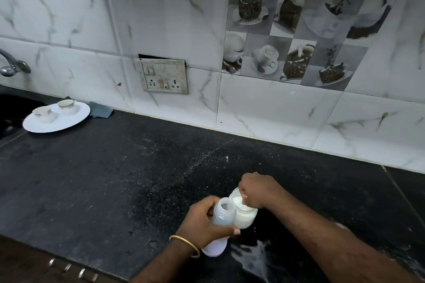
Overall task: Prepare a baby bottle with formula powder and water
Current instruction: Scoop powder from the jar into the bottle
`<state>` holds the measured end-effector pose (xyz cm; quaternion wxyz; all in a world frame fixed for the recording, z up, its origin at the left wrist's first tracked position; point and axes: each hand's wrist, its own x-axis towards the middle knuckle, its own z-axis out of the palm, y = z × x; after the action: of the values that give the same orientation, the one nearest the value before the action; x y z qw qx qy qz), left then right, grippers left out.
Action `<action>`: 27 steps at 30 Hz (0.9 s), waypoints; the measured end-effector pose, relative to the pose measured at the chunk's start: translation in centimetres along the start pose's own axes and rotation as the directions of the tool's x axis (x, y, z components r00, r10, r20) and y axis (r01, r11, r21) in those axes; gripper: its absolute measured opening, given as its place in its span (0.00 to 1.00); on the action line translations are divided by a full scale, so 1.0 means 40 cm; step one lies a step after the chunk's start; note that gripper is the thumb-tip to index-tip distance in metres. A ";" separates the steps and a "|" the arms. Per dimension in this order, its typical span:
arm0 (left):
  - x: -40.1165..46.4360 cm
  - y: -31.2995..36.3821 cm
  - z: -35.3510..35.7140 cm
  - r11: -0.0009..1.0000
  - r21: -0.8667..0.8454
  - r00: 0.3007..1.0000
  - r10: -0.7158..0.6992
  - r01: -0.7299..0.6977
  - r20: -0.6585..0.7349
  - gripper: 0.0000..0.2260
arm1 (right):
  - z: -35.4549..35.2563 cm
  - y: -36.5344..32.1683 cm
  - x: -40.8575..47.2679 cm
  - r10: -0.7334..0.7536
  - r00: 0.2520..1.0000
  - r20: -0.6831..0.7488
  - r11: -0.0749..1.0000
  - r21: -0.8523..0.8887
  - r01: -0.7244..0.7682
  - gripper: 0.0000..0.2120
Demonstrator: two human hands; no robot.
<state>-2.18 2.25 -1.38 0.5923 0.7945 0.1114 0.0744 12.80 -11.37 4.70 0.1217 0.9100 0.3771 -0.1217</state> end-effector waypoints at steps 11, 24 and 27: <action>0.030 0.006 -0.030 0.999 -0.026 0.992 -0.033 0.030 -0.118 0.25 | 0.048 -0.004 -0.029 0.063 0.998 -0.029 0.957 0.285 -0.052 0.08; 0.021 0.020 -0.053 0.998 -0.021 0.987 -0.059 0.056 -0.152 0.24 | 0.007 0.092 -0.036 0.202 0.975 0.094 0.653 0.729 -0.206 0.11; 0.020 0.024 -0.048 0.998 -0.009 0.991 -0.057 0.056 -0.125 0.25 | 0.025 0.110 -0.049 0.238 0.968 0.081 0.622 0.752 -0.216 0.14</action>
<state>-1.80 3.98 0.09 0.5883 0.7831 0.1706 0.1078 14.48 -16.01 4.92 -0.2585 0.9194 0.1757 -0.2389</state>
